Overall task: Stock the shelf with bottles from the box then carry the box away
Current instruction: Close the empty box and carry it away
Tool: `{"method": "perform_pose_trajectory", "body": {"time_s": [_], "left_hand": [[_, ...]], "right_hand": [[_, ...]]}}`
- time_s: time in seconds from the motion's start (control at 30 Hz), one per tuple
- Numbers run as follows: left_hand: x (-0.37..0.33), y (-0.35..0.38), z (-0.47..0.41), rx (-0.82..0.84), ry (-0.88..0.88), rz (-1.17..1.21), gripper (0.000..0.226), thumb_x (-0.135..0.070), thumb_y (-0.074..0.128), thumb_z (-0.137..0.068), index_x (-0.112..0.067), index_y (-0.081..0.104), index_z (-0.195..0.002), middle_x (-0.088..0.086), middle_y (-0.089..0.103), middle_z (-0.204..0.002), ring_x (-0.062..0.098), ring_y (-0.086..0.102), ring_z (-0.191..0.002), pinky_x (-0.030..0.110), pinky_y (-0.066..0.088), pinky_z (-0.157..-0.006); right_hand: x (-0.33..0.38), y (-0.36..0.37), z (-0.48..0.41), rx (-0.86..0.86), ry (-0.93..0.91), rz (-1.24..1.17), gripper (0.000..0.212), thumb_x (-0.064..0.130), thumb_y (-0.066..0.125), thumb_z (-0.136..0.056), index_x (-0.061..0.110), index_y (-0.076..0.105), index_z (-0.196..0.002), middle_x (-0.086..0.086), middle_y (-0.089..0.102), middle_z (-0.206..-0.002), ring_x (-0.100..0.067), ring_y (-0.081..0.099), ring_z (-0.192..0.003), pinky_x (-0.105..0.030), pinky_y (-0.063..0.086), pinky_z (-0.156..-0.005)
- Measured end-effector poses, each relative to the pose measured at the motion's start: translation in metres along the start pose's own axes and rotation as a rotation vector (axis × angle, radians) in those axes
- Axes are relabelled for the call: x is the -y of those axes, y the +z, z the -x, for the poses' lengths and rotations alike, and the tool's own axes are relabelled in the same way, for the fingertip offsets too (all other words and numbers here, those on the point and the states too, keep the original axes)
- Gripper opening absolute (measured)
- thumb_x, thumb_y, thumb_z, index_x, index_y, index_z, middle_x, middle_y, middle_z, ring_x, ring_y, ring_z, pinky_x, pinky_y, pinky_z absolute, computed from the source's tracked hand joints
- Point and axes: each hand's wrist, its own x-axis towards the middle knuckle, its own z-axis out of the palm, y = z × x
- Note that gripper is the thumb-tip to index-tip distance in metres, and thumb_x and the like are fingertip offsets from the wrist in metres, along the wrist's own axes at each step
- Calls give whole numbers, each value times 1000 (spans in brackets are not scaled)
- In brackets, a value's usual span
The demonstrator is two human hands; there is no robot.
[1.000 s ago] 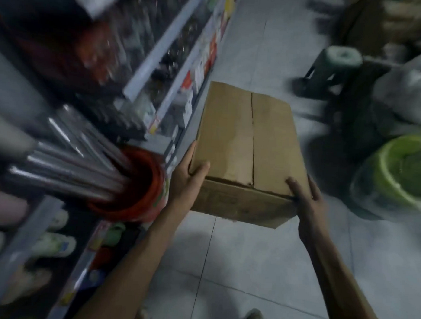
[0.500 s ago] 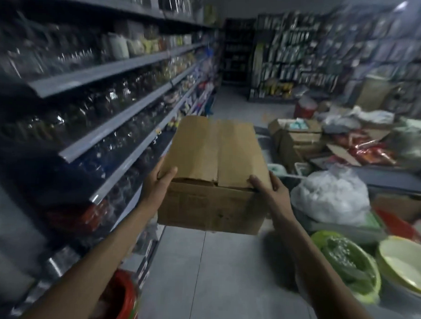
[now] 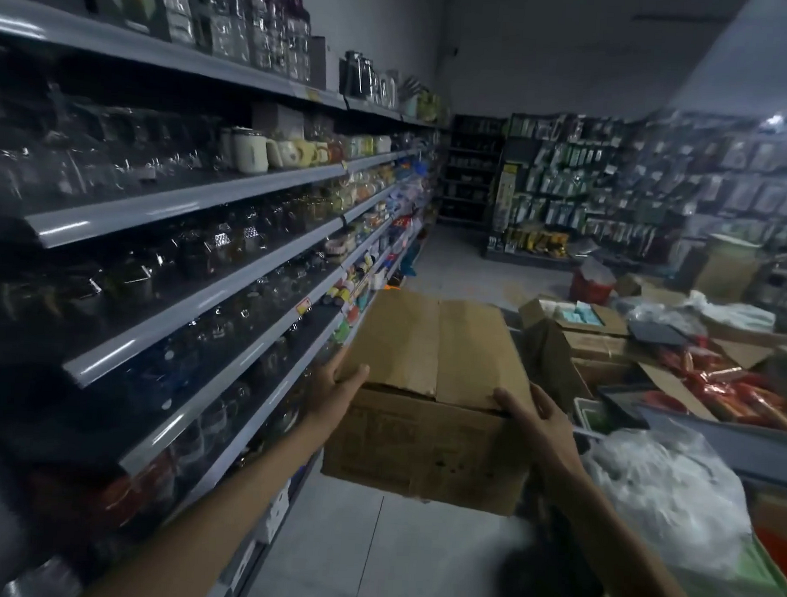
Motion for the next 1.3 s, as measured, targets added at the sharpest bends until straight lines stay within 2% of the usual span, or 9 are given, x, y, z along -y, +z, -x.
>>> {"method": "perform_pose_trajectory", "body": {"time_s": [0.07,0.17,0.27,0.37,0.57,0.8,1.0,1.1,1.3], "left_hand": [[13,11,-50,14,10,-9,71,-47,65,-91,-21,44,-153,-3,49,-151,13,47,-137,31,40,-110],[32,23,-129,24,4,-27,87,-65,58,-78,-26,43,-154,-5,45,-157,16,42,-143,39,37,-117],[40,31,-205,48,13,-16,81,-59,60,-84,-24,42,-154,-6,44,-157,16,41,-144,35,38,-116],[42,38,-275,83,5,3,61,-40,62,-97,-24,43,-153,-10,50,-146,13,48,-135,23,40,-100],[53,75,-402,66,35,20,45,-27,60,-101,-20,52,-145,-18,55,-117,8,52,-114,7,38,-75],[66,148,-566,62,22,-12,45,-30,62,-100,-19,55,-143,-17,55,-113,8,53,-112,23,39,-90],[66,207,-719,87,-1,14,49,-32,63,-100,-22,51,-146,-16,54,-123,9,50,-121,27,40,-99],[68,220,-791,94,-16,20,62,-45,66,-95,-27,46,-151,-16,49,-138,4,44,-125,30,40,-107],[89,251,-937,67,8,25,64,-49,64,-87,-29,52,-146,-10,61,-137,14,57,-127,40,47,-109]], "right_hand": [[-4,10,-46,7,24,-7,102,82,72,-68,38,38,-153,2,49,-148,-26,53,-126,-56,41,-110],[5,28,-117,-19,51,-7,95,73,73,-75,33,39,-154,0,48,-149,-28,51,-127,-51,41,-108],[21,43,-182,-24,48,-8,96,74,74,-71,31,43,-152,3,53,-143,-25,55,-123,-50,42,-109],[33,57,-245,-16,23,9,102,77,73,-65,30,43,-151,2,55,-141,-25,56,-122,-56,41,-111],[38,72,-370,-44,17,24,108,83,71,-63,28,43,-151,1,56,-142,-24,56,-123,-54,42,-111],[22,69,-551,-90,21,-41,120,87,72,-53,24,45,-151,-2,58,-141,-25,57,-124,-54,43,-110],[29,61,-719,-75,2,-43,105,79,73,-63,24,48,-149,1,62,-134,-22,59,-118,-50,46,-107],[38,67,-793,-70,-15,-61,100,70,72,-67,21,46,-150,1,59,-134,-23,57,-119,-45,46,-103],[39,96,-949,-70,-36,-56,102,72,73,-67,25,43,-153,3,57,-137,-23,55,-123,-44,44,-104]]}}
